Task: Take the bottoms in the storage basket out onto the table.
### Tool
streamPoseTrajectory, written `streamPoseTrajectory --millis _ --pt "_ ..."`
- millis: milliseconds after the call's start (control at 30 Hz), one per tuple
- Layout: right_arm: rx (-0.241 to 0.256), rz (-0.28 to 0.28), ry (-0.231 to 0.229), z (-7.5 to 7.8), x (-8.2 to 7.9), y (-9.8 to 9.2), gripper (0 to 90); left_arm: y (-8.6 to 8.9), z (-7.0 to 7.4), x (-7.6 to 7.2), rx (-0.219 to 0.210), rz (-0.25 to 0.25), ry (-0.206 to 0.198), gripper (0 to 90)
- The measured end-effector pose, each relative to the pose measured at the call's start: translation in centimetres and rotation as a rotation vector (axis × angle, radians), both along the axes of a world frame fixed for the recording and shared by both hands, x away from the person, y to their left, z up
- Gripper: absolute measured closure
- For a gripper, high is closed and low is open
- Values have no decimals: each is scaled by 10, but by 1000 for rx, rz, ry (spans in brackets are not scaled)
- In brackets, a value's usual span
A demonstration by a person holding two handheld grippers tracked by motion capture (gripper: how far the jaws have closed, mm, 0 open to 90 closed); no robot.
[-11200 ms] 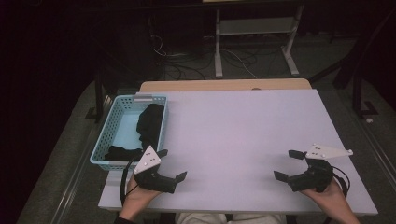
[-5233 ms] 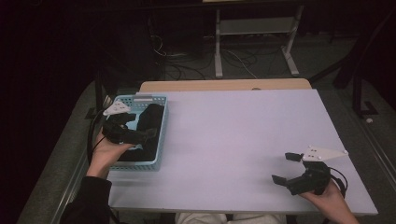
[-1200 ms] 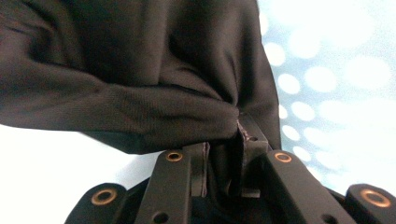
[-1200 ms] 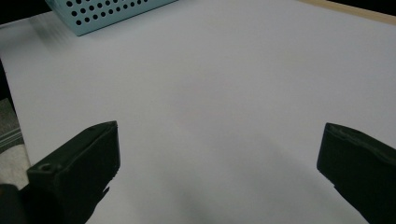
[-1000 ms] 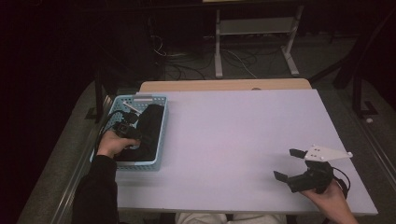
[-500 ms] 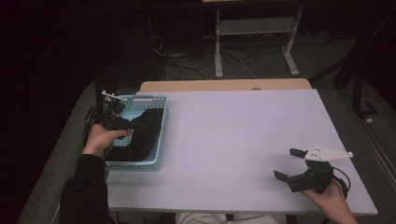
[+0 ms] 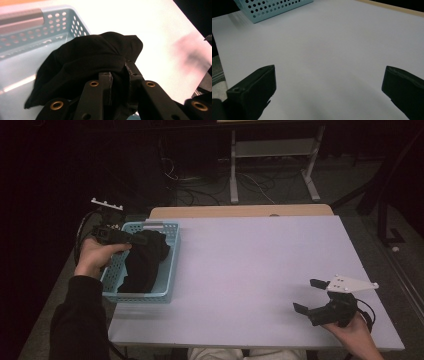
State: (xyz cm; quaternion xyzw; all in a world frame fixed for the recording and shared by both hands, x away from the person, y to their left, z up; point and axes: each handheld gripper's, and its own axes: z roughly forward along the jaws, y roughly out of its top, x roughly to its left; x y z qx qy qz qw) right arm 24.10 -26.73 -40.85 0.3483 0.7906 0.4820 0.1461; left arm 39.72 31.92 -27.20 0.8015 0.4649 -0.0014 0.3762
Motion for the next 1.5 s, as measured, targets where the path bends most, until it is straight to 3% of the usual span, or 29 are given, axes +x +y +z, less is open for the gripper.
streamPoseTrajectory --millis 300,367,400,700,900,1500 --pt "3 5 2 0 0 0 0 -2 34 1 51 7 -30 793" --pt "4 7 12 -1 1 0 0 -2 48 3 80 4 -38 794" --pt "4 7 12 -1 1 0 0 -2 48 3 80 4 -38 793" --pt "2 9 20 -2 2 1 0 -8 93 3 133 -1 -85 792" --pt "0 11 18 -2 2 1 0 -14 118 1 139 -14 -118 792" --pt "1 8 6 0 1 1 0 -33 153 -3 140 -38 -169 792"
